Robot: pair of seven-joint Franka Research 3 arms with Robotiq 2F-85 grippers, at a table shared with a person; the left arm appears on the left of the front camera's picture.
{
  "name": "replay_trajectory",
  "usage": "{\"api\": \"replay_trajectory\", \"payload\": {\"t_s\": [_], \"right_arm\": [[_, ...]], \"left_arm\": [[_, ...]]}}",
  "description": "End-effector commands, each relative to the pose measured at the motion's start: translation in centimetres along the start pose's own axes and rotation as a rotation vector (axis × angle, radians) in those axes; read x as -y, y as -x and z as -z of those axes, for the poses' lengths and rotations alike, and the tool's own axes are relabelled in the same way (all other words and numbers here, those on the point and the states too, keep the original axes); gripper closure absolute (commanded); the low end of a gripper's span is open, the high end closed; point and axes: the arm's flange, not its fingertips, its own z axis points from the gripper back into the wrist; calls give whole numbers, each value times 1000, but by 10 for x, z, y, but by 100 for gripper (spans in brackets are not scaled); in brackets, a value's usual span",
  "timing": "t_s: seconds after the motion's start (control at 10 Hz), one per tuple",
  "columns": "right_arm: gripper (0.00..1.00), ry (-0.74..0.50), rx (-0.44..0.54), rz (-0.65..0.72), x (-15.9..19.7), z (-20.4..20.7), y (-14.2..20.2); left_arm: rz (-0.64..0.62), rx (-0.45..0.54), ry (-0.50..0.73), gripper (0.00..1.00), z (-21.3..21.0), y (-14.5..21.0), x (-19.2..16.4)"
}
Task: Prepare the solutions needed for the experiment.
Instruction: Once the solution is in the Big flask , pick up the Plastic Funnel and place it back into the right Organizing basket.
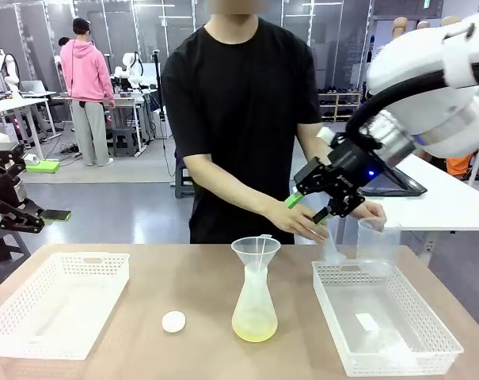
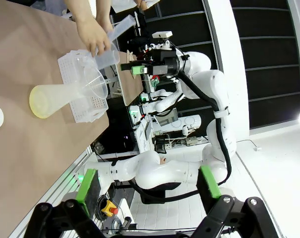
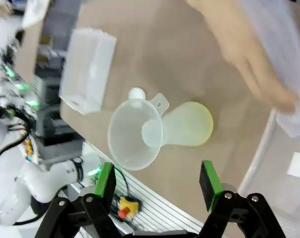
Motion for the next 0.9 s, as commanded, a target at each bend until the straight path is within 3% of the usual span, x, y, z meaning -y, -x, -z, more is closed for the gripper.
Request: {"api": "replay_trajectory", "payload": {"t_s": [0.0, 0.3, 0.4, 0.8], "right_arm": [[15, 76, -66, -87, -12, 2, -22], [15, 141, -129, -185, -20, 8, -27], [15, 108, -90, -134, -19, 11, -20], [15, 123, -108, -148, -19, 10, -22]], "left_arm": [[8, -1, 19, 0, 1, 0, 2], [8, -1, 19, 0, 1, 0, 2], [8, -1, 19, 0, 1, 0, 2], [8, -1, 19, 0, 1, 0, 2]]}}
